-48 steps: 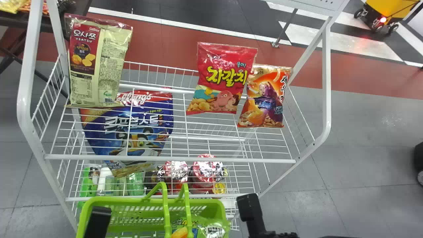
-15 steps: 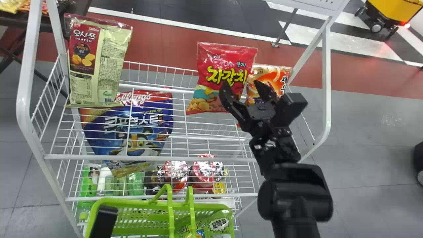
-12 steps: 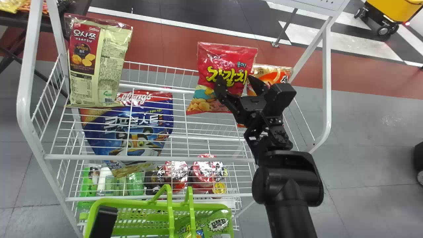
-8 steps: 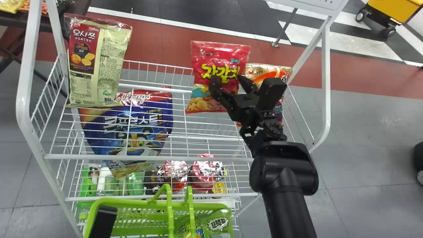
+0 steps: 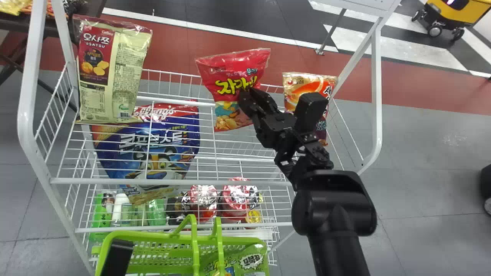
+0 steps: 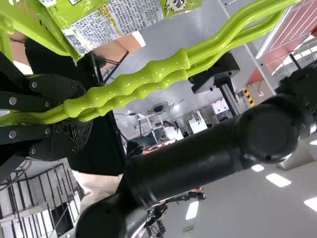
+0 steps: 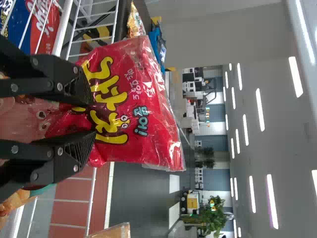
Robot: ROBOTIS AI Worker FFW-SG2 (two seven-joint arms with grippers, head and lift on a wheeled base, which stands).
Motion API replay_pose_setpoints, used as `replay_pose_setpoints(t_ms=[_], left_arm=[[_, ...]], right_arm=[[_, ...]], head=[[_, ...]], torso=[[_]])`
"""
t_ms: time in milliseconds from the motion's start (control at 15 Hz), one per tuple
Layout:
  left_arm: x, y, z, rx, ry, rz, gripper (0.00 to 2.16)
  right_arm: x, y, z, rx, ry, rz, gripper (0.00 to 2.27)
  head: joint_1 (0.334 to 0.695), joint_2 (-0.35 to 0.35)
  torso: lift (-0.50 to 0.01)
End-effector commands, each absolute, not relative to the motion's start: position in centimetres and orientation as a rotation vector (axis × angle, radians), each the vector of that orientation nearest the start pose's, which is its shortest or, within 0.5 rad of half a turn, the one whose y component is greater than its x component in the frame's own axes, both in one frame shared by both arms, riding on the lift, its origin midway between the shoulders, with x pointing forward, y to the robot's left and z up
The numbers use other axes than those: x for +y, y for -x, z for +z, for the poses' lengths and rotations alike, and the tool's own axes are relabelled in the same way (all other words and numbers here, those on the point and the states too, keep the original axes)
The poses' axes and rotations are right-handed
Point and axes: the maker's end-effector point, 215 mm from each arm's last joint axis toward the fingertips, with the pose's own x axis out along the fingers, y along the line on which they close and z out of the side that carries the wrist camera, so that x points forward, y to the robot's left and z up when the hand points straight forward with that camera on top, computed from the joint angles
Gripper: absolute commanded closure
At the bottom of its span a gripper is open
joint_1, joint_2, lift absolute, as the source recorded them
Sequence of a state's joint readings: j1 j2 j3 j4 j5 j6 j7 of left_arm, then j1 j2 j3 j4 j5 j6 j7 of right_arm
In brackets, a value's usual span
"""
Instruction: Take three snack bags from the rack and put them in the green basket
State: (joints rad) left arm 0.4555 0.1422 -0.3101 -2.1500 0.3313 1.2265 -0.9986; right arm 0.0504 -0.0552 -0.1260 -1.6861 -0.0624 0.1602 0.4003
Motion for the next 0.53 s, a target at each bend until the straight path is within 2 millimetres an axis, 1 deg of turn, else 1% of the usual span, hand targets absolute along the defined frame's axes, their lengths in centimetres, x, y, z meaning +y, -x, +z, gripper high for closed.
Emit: replay_pose_setpoints(t_ms=[0, 67, 133, 200, 333, 467], left_arm=[[-7.6, -14.4, -41.3, 1.053, 0.693, -1.397, 1.80], [-7.5, -14.3, -41.2, 1.053, 0.699, -1.397, 1.80], [-7.5, -14.3, -41.2, 1.052, 0.700, -1.396, 1.80], [-7.3, -14.3, -41.2, 1.051, 0.703, -1.392, 1.80], [-7.1, -14.6, -41.2, 1.046, 0.706, -1.385, 1.80], [-7.0, -14.9, -41.1, 1.040, 0.713, -1.377, 1.80]], right_arm=[[-24.0, -54.6, -32.9, 0.061, -0.031, 0.272, 2.15], [-24.6, -53.7, -32.1, 0.064, -0.043, 0.267, 2.15], [-25.7, -52.3, -30.7, 0.059, -0.062, 0.254, 2.15], [-26.2, -50.8, -30.1, 0.066, -0.077, 0.250, 2.15], [-27.8, -46.8, -28.9, 0.104, -0.089, 0.234, 2.15], [-28.0, -42.5, -29.0, 0.173, -0.117, 0.254, 2.15]], head=[[0.695, -0.350], [0.695, -0.350], [0.695, -0.350], [0.695, -0.350], [0.695, -0.350], [0.695, -0.350]], torso=[[-0.007], [-0.007], [-0.007], [-0.007], [-0.007], [-0.007]])
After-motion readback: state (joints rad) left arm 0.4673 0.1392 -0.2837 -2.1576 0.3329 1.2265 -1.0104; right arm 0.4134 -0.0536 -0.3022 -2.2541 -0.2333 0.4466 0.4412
